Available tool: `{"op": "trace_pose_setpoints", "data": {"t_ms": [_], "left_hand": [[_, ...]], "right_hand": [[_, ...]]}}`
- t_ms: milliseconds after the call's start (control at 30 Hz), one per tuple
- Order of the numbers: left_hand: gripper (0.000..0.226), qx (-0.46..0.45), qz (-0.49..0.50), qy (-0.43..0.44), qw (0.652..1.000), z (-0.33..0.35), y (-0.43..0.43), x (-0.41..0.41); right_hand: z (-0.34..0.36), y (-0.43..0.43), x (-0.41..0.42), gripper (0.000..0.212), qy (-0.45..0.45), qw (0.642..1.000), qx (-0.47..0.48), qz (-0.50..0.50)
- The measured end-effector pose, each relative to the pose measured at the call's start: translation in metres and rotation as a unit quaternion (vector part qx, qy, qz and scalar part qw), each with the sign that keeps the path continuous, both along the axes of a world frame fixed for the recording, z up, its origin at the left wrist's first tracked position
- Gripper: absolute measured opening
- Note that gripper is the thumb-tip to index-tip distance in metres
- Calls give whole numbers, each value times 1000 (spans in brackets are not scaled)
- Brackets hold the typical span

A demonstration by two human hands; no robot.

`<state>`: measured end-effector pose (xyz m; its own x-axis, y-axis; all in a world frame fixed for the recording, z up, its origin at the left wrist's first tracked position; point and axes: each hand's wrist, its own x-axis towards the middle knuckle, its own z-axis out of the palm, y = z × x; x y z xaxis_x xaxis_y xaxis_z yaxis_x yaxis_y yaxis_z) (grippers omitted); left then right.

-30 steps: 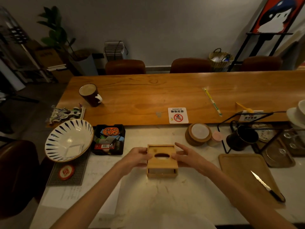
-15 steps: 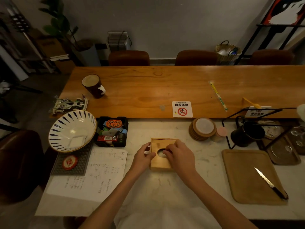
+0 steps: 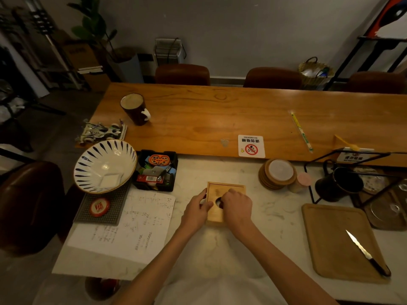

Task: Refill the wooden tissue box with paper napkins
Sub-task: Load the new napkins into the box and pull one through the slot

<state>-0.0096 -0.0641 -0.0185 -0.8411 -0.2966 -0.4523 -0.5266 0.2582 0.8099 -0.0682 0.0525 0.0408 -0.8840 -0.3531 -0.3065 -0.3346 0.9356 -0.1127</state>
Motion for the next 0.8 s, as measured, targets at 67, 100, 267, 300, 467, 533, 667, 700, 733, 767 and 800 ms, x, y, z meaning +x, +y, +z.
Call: {"op": "trace_pose_setpoints", "data": {"t_ms": [67, 100, 267, 300, 467, 533, 667, 700, 733, 767, 800], "left_hand": [[51, -2, 9, -3, 1000, 12, 3, 2], [49, -4, 12, -1, 1000, 16, 5, 3], [46, -24, 16, -3, 1000, 21, 9, 6], [46, -26, 15, -3, 1000, 20, 9, 6], [51, -15, 28, -2, 1000, 10, 8, 8], [50, -15, 31, -2, 999, 10, 8, 7], [55, -47, 24, 32, 998, 21, 13, 7], [56, -73, 11, 60, 995, 23, 13, 7], [55, -110, -10, 92, 990, 25, 13, 7], [50, -143, -35, 120, 982, 26, 13, 6], [42, -165, -62, 138, 975, 27, 12, 5]], "right_hand": [[1, 1, -1, 14, -9, 1000, -4, -2], [1, 1, -1, 14, -13, 1000, -4, 0], [0, 4, -1, 15, -9, 1000, -22, 2], [0, 5, -1, 15, -6, 1000, -22, 3], [3, 12, -4, 20, 10, 999, -16, 33], [2, 20, -7, 20, 8, 999, -32, 37], [1, 37, -6, 19, 9, 996, -84, 37], [0, 40, -3, 18, 17, 994, -98, 36], [-1, 43, 1, 18, 30, 993, -113, 35], [-3, 46, 4, 18, 44, 990, -129, 34], [-5, 48, 8, 17, 57, 987, -146, 35]]}}
